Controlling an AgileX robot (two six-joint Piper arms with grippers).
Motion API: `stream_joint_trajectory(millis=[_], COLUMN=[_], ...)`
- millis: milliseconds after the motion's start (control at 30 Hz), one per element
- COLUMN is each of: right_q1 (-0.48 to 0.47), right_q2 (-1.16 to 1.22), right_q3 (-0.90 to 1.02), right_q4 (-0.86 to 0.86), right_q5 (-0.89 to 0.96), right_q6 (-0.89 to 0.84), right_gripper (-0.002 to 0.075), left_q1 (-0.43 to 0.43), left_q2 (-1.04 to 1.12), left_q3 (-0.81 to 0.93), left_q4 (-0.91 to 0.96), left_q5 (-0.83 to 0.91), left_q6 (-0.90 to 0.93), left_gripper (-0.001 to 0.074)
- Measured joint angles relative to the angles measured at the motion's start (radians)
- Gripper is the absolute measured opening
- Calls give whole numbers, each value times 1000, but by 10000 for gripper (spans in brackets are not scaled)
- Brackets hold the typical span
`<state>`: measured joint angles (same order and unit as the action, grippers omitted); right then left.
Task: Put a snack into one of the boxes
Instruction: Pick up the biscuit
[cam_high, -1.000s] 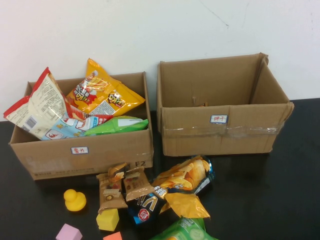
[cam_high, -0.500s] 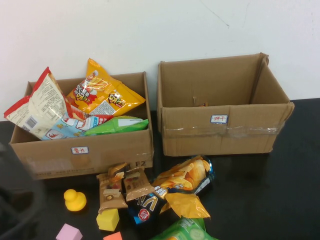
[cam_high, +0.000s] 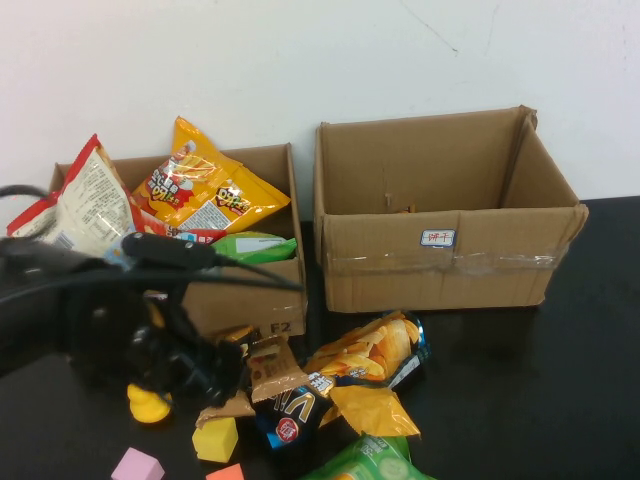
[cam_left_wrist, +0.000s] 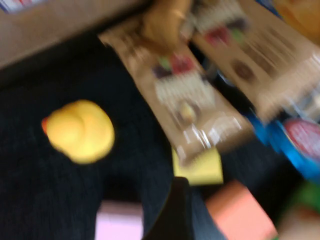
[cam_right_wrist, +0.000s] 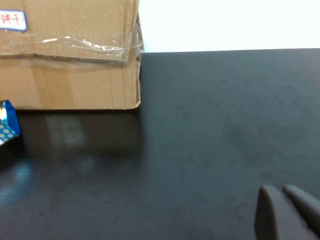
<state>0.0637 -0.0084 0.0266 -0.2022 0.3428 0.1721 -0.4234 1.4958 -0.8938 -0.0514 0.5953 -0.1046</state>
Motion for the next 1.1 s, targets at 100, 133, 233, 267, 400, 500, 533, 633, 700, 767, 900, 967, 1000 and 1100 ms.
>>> stream_joint_trajectory(millis=[100, 133, 233, 267, 400, 500, 533, 633, 700, 767, 900, 967, 1000, 1100], right_q1=[0, 0, 0, 0, 0, 0, 0, 0, 0, 0, 0, 0, 0, 0], right_q2=[0, 0, 0, 0, 0, 0, 0, 0, 0, 0, 0, 0, 0, 0], right_q3=[0, 0, 0, 0, 0, 0, 0, 0, 0, 0, 0, 0, 0, 0], right_q4=[0, 0, 0, 0, 0, 0, 0, 0, 0, 0, 0, 0, 0, 0], right_q5=[0, 0, 0, 0, 0, 0, 0, 0, 0, 0, 0, 0, 0, 0], right_q6=[0, 0, 0, 0, 0, 0, 0, 0, 0, 0, 0, 0, 0, 0], right_gripper=[-1, -1, -1, -1, -1, -1, -1, -1, -1, -1, -1, -1, -1, -1], left_q1=[0, 0, 0, 0, 0, 0, 0, 0, 0, 0, 0, 0, 0, 0], left_q2=[92, 114, 185, 206, 282, 332, 350, 401, 424, 441, 457, 460, 460, 462], left_q3=[-19, -20, -20, -21, -26, -27, -27, -27, -27, -27, -29, -29, -29, -29], left_q4=[51, 51, 70, 73, 77, 77, 77, 80, 82, 84, 86, 88, 87, 91], left_q5=[-103, -137, -261, -307, -462, -532, -541, -556, -565, -575, -595, -603, -610, -628], left_q6=[-69, -78, -92, -93, -98, -102, -102, -100, -100, -98, -82, -75, -72, -54], left_gripper=[627, 631, 638, 640, 640, 640, 640, 640, 636, 628, 619, 619, 619, 601])
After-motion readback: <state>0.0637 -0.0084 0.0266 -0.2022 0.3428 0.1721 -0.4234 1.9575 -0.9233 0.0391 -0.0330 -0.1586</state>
